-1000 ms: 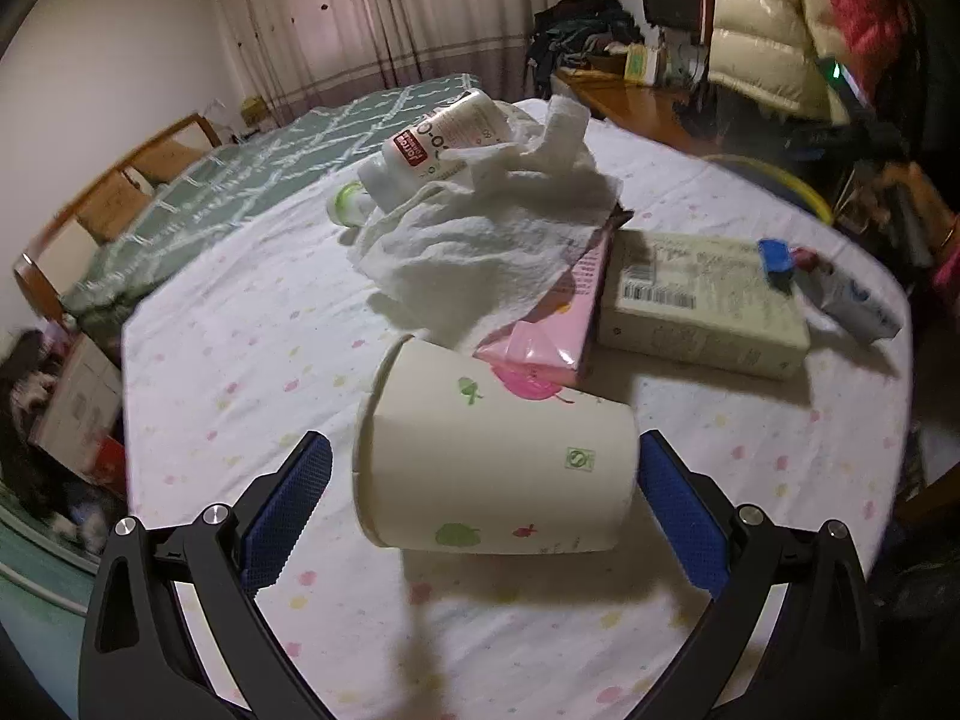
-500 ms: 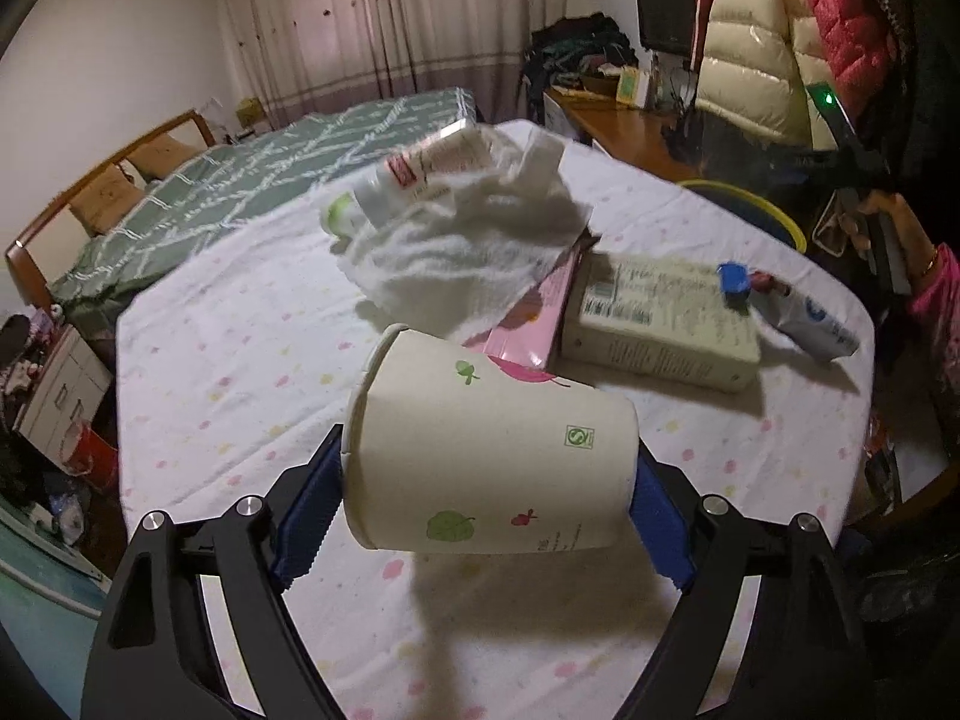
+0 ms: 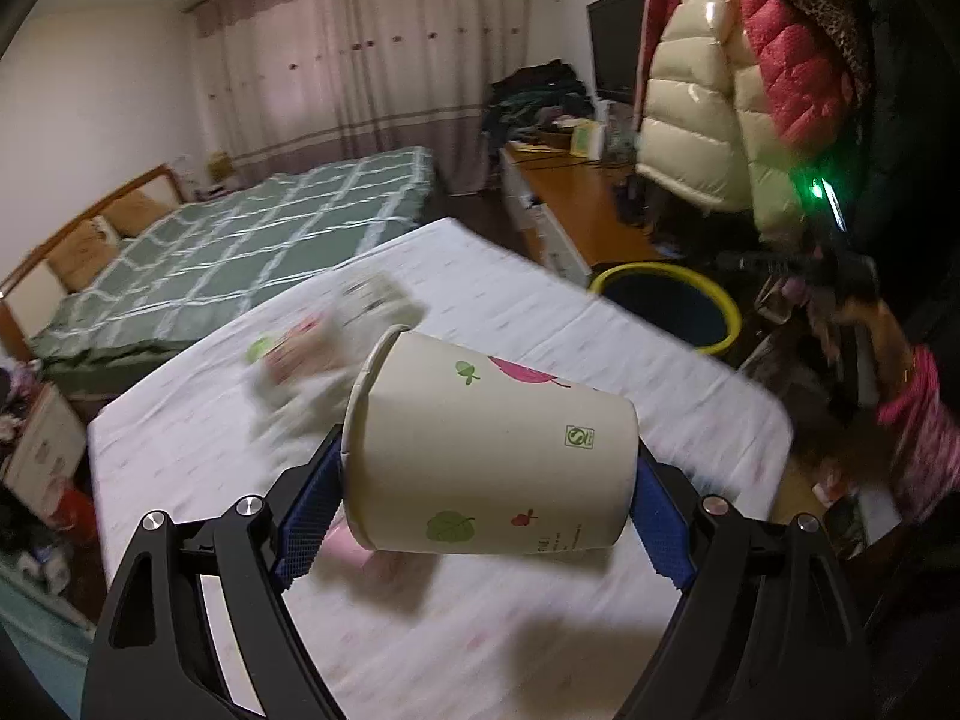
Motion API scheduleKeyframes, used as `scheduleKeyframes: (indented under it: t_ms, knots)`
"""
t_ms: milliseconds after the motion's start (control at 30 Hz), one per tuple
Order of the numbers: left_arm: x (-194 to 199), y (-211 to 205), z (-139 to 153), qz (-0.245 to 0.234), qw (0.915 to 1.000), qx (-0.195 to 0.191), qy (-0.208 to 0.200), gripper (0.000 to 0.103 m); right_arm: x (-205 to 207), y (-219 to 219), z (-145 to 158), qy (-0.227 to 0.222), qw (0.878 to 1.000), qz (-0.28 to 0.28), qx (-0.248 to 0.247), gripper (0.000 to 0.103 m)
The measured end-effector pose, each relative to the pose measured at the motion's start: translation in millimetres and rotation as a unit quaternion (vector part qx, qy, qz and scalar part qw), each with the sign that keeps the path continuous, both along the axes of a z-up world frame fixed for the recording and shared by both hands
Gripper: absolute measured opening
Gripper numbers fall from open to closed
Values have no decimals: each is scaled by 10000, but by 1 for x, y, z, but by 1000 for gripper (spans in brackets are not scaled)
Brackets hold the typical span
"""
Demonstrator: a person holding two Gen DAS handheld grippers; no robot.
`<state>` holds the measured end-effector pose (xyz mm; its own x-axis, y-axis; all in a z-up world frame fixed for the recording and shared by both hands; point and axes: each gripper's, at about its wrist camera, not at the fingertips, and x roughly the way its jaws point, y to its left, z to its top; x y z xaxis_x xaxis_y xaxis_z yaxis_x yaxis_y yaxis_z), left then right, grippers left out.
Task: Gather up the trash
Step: 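Carry the paper cup over the yellow bin and open the left gripper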
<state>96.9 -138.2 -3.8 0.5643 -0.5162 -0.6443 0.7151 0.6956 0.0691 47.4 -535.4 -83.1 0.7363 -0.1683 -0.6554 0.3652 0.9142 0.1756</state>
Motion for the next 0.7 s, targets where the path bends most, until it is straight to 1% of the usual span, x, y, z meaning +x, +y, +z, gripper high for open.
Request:
scheduleKeyframes:
  t_ms: [100, 200, 300, 367, 467, 567, 700]
  knots:
    - [16, -41, 1, -125, 9998, 7, 154, 84, -17, -7, 0, 23, 9999, -127, -63, 54]
    - [36, -95, 1, -307, 9989, -11, 360, 84, -32, -16, -2, 21, 9997, -233, -70, 54]
    - [49, -141, 1, -498, 9978, 8, 441, 84, -50, -25, -4, -14, 9992, -397, -81, 54]
    - [57, -182, -2, -669, 9967, 126, 452, 84, -61, -31, -4, -7, 9987, -498, -107, 54]
    - [64, -232, -10, -866, 9946, 239, 514, 84, -71, -37, -6, 22, 9982, -583, -151, 54]
    - [70, -283, -23, -1014, 9923, 448, 546, 84, -81, -41, -9, 51, 9974, -685, -198, 54]
    - [79, -330, -44, -1121, 9889, 693, 692, 84, -93, -51, -15, 58, 9968, -787, -113, 54]
